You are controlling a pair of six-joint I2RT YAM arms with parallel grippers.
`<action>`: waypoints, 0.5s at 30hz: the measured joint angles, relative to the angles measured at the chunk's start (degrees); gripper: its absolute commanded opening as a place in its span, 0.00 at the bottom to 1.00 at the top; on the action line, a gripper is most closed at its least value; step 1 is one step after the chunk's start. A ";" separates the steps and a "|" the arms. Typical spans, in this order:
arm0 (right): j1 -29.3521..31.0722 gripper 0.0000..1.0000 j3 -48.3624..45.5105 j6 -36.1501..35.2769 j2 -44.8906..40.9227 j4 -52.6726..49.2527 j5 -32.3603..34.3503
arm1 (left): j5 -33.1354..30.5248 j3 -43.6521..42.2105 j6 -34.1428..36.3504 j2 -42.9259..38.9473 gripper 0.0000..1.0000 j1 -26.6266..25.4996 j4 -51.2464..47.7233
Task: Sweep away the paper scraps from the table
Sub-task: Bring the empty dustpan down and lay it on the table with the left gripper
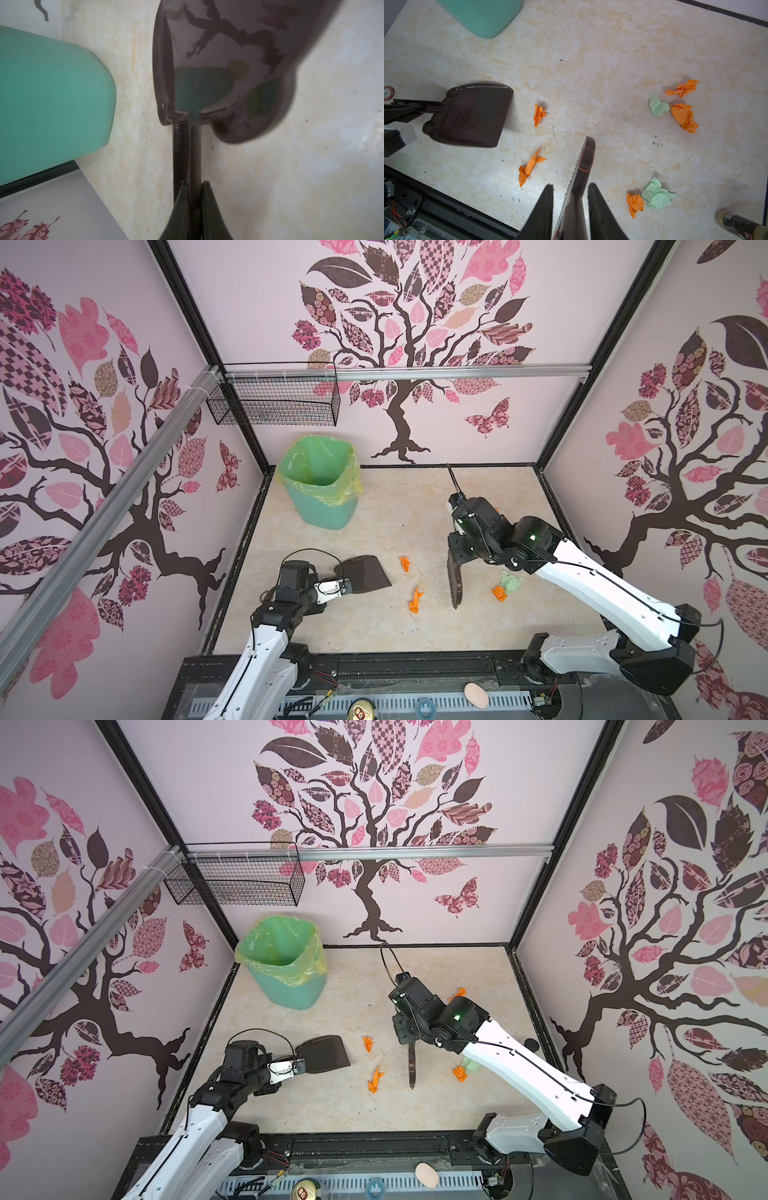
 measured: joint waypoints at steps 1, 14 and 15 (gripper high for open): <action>0.00 0.00 -0.28 0.00 0.00 0.15 -0.02 | 0.22 -1.05 0.22 -0.68 0.20 0.00 -0.57; 0.00 0.00 -1.27 0.00 0.70 1.84 -1.07 | 1.40 -2.89 2.45 -1.14 0.46 0.00 -5.86; 0.00 0.00 -1.27 -0.02 0.74 1.99 -1.16 | 1.46 -2.27 3.34 -0.35 0.48 0.04 -6.40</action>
